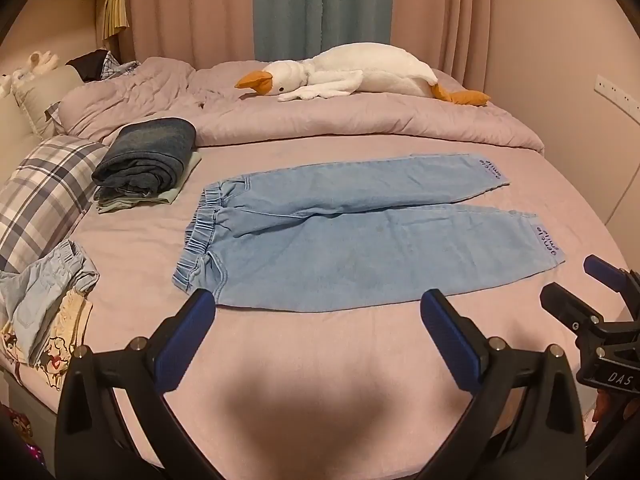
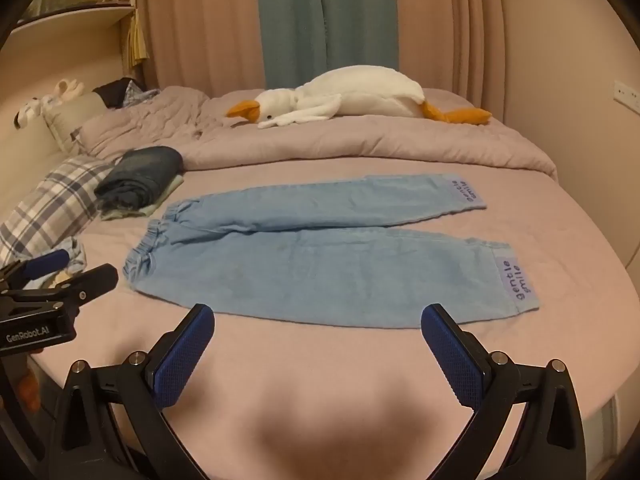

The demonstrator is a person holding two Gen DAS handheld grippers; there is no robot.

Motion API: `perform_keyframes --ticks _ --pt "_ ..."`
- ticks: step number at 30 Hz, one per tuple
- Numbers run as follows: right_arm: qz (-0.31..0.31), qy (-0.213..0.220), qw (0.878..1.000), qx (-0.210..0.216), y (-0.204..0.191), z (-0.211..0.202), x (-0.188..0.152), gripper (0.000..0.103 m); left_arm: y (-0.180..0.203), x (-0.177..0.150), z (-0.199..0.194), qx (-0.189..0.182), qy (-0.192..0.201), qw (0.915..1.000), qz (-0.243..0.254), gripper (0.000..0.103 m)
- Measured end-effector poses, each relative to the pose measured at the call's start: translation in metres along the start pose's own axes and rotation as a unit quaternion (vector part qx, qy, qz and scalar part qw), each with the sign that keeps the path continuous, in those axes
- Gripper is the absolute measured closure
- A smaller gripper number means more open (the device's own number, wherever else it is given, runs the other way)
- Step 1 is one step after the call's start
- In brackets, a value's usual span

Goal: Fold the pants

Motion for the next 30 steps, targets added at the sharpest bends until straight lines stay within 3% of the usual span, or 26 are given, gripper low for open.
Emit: perform_keyframes --ticks 30 --pt "0.003 -0.003 1.000 -0.011 0.005 0.006 -0.005 0.000 0.006 -0.001 0.012 -0.005 -0.007 1.0000 -0.003 0.000"
Point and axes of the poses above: each gripper's, at about its wrist camera, not at the fingertips, and z roughly the way its jaws point, y to its right, x to its top, the point moved 9 cm from there along z, roughly the way its jaws point, and after that the axes turned 10 degrees about x, right-handed, at the moved point
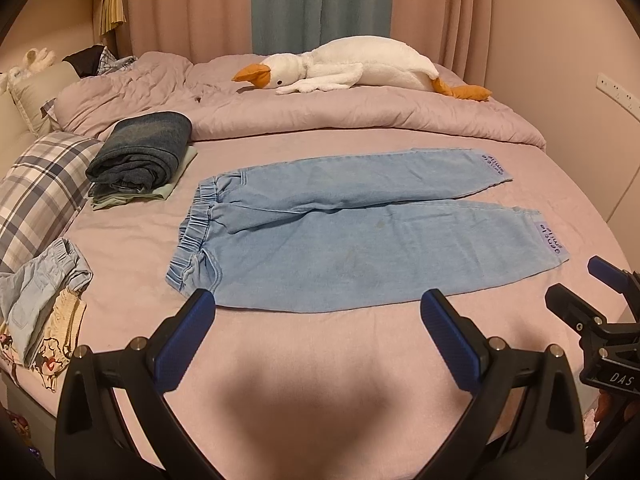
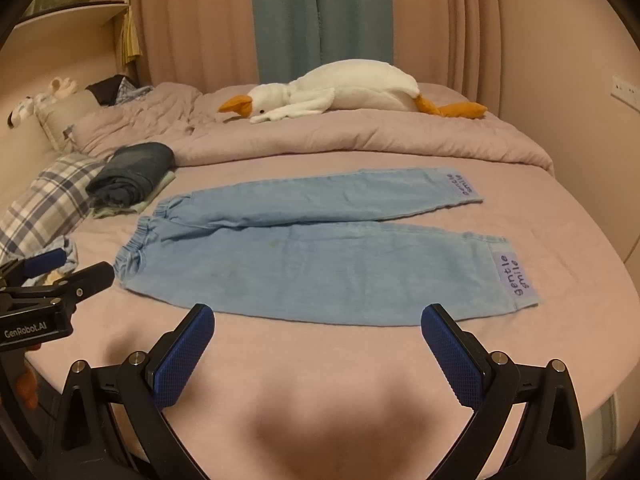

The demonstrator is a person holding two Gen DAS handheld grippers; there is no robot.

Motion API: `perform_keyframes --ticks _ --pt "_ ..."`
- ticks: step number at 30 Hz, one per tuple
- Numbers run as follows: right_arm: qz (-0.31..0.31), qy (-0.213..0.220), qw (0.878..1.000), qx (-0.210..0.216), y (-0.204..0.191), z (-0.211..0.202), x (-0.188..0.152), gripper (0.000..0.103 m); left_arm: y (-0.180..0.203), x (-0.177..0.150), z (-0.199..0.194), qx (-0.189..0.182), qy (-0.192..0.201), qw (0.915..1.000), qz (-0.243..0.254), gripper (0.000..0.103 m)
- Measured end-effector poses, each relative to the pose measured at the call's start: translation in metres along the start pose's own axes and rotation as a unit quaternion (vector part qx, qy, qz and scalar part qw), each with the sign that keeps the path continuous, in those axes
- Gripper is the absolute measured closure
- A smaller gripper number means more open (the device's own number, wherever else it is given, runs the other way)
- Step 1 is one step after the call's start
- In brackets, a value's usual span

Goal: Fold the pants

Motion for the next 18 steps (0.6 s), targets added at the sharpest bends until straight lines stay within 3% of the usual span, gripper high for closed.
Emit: perform_keyframes --ticks 9,16,18 --pt "-0.006 -0.001 1.000 0.006 0.000 0.005 -0.001 0.000 -0.011 -0.002 0.015 -0.018 -0.006 0.9996 -0.023 0.000" --pt "-0.025 -0.019 0.999 0.004 -0.001 0.024 -0.010 0.000 -0.026 -0.019 0.047 -0.039 -0.074 0.9917 -0.097 0.001" --pt "-0.026 -0.023 0.999 0.007 -0.001 0.028 -0.011 0.000 -0.031 -0.020 0.050 -0.025 -0.080 0.9926 -0.088 0.001"
Point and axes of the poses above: each gripper's, at about its wrist camera, not at the fingertips, and z roughly the way its jaws point, y to its right, x to its top, the point moved 9 cm from there along z, roughly the way its jaws point, and after that the axes turned 10 degrees about x, right-handed, at the moved point
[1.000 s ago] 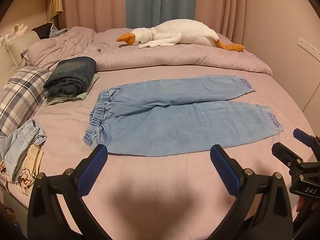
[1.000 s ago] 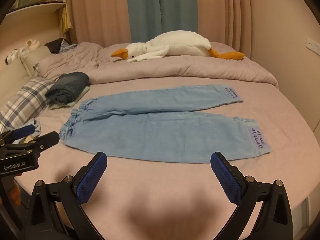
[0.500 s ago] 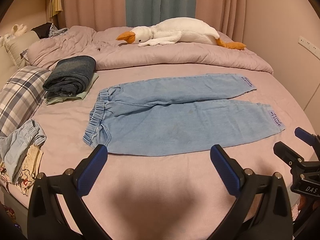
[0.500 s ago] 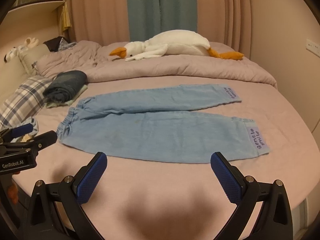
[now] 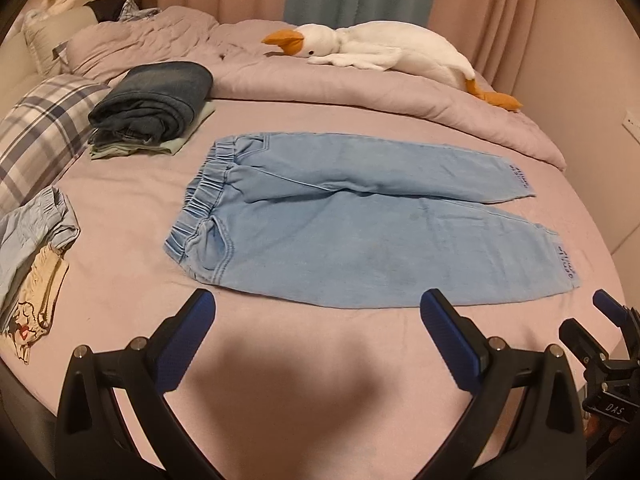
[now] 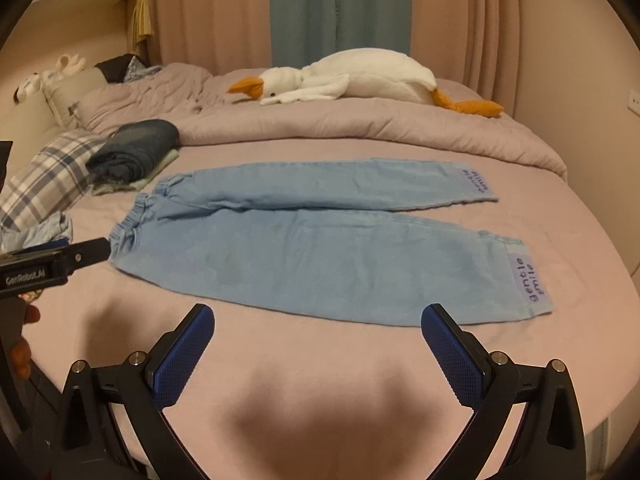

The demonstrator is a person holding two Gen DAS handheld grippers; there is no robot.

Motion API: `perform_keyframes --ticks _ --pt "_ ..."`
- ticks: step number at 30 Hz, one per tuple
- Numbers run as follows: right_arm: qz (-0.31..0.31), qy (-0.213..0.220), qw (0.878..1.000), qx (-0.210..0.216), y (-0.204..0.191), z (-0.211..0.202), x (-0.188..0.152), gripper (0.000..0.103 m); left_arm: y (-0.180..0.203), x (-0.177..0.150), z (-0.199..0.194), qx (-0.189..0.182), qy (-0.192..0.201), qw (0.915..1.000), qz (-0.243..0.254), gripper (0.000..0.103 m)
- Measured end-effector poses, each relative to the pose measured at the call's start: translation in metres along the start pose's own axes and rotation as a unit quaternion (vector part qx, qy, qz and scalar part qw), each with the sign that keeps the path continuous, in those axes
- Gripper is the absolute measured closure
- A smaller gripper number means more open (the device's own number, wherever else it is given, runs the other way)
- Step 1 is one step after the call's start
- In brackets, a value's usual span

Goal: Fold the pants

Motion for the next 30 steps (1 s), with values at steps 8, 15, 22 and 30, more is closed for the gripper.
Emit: perform_keyframes --ticks 8,15,22,30 --pt "0.008 -0.007 1.000 0.002 0.005 0.012 -0.002 0.000 -0.003 0.010 0.011 0.013 0.016 0.9997 0.014 0.001" --pt "-0.025 -0.023 0.999 0.002 0.003 0.037 -0.010 0.000 -0.017 0.010 0.046 -0.011 -0.011 0.9995 -0.027 0.002" --pt "-0.158 -0.062 0.985 0.006 -0.025 0.092 -0.029 0.026 -0.056 -0.005 0.101 -0.055 -0.093 0.9817 -0.157 0.029" --pt "-0.323 -0.063 0.944 -0.009 -0.059 0.128 -0.037 0.054 -0.072 0.015 0.129 -0.026 -0.076 0.9789 -0.188 0.056"
Point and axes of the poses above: each gripper's, at about its wrist camera, not at the fingertips, and z roughly the way its jaws point, y to its right, x to its top, the point moved 9 cm from there along z, roughly the way its jaws point, and after that the axes turned 10 degrees about x, right-handed, at the moved point
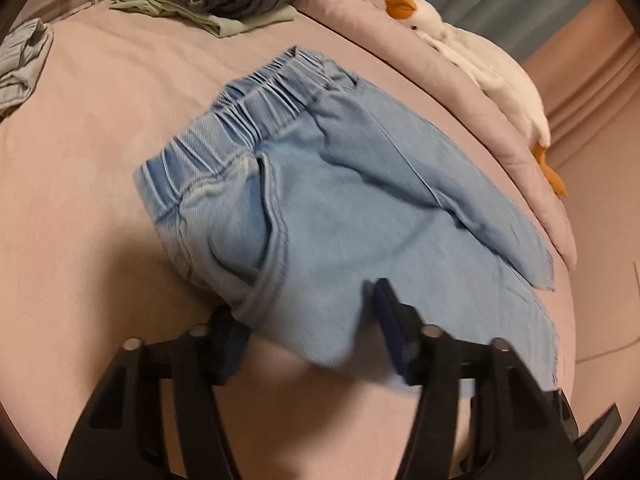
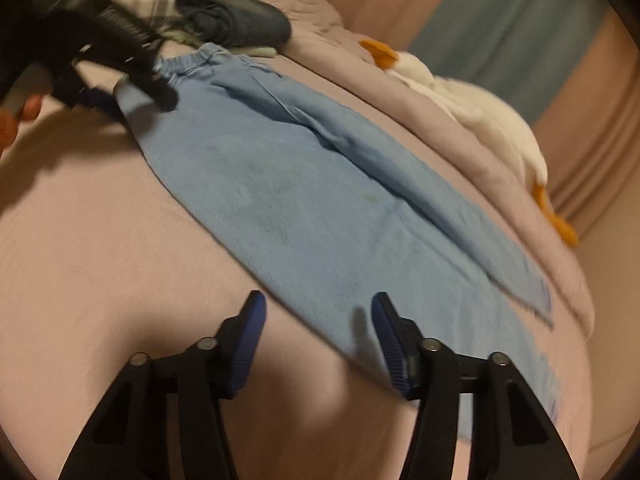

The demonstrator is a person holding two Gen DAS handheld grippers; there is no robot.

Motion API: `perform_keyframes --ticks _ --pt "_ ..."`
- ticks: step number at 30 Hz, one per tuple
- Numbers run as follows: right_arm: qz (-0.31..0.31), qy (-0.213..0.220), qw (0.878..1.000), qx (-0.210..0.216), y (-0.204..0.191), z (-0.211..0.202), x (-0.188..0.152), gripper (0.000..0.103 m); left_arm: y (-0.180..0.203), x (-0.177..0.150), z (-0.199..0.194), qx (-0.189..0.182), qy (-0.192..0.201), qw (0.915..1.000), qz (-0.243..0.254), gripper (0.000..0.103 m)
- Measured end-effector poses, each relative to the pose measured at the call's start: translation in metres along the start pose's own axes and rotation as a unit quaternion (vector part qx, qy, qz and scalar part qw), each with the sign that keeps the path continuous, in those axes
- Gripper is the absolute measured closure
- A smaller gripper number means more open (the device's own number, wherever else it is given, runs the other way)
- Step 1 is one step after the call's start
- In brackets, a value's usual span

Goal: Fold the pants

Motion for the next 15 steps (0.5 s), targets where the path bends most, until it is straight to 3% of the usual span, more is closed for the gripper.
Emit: perform_keyframes --ticks 1,3,6,10,15 --pt "-0.007 0.001 1.000 0.000 -0.001 0.003 0.004 0.058 -0.003 0.003 0.002 0.009 0.000 1.0000 -0.001 0.067" --pt "-0.021 -0.002 1.000 0.008 -0.006 0.008 0.008 0.085 -0.007 0.008 0.003 0.008 -0.002 0.9999 -0.012 0.073" --pt "-0.042 -0.013 0.999 0.006 -0.017 0.009 0.008 0.096 -0.011 0.004 -0.002 0.005 0.001 1.0000 0.005 0.083" --pt "-0.010 -0.021 0.999 0.029 -0.018 -0.003 0.007 0.098 -0.015 -0.005 -0.010 -0.003 0.004 0.9998 0.018 0.086" --pt "-0.020 -0.043 0.999 0.022 -0.029 -0.001 0.002 0.098 -0.019 -0.010 -0.005 -0.002 0.002 0.9994 0.035 0.082"
Point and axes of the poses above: each gripper's, at about its wrist camera, not at the fingertips, and z roughly the way its jaws point, y to its right, x to its top, the point moved 9 cm from there along z, roughly the way its jaws point, and after that the axes turned 10 degrees about x, right-handed, at the moved point
